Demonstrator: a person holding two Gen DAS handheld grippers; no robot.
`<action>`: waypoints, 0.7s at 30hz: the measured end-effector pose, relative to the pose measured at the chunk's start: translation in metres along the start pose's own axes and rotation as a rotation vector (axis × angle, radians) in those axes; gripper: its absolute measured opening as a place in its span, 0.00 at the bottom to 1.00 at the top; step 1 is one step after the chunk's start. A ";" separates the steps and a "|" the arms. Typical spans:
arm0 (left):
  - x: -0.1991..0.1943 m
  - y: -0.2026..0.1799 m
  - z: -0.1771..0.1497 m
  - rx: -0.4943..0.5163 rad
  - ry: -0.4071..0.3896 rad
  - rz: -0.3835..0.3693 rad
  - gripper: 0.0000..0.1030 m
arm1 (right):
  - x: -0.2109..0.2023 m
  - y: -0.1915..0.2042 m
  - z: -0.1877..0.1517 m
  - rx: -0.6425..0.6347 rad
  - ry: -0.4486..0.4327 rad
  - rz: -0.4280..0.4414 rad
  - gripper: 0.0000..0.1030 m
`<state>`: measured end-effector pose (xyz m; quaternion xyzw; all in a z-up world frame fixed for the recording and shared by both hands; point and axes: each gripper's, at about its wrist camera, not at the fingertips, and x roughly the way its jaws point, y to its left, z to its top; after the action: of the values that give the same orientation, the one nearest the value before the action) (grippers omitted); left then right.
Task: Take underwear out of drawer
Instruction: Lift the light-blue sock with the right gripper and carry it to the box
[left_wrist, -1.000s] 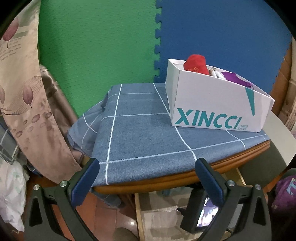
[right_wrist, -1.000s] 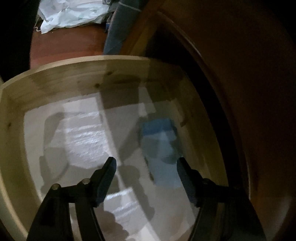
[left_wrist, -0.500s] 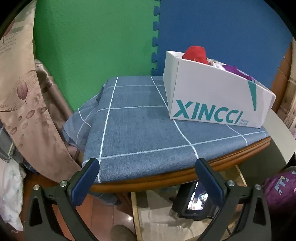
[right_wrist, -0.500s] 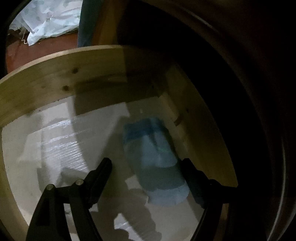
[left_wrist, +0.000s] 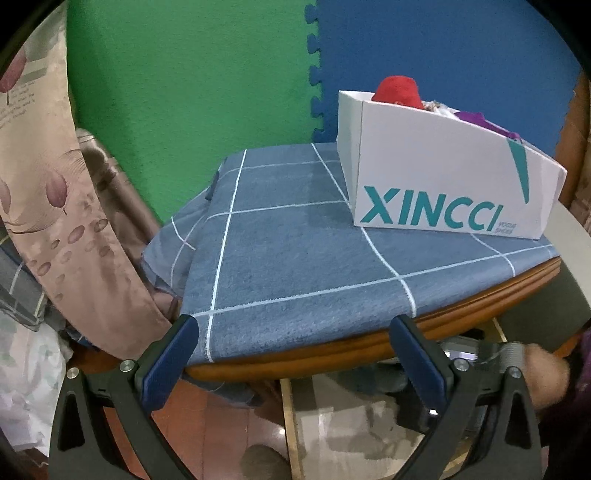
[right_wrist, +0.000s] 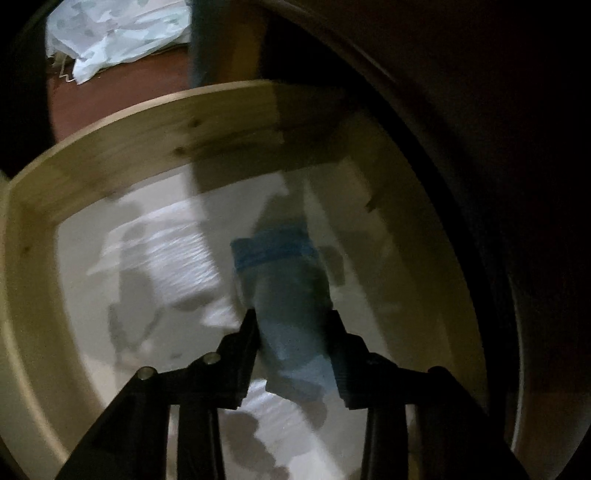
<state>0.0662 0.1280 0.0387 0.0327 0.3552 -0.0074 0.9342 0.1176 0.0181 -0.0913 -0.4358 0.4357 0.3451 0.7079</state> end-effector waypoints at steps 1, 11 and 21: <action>0.000 0.001 0.000 -0.001 0.002 0.006 1.00 | -0.003 0.003 -0.003 -0.004 0.015 0.013 0.34; 0.010 0.006 -0.001 -0.024 0.051 0.043 1.00 | -0.044 0.005 -0.015 0.050 0.047 0.114 0.34; 0.013 0.001 0.000 -0.012 0.058 0.059 1.00 | -0.133 -0.026 -0.053 0.382 -0.092 0.295 0.34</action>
<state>0.0759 0.1295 0.0299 0.0377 0.3811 0.0232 0.9235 0.0726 -0.0554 0.0266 -0.2097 0.5193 0.3754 0.7385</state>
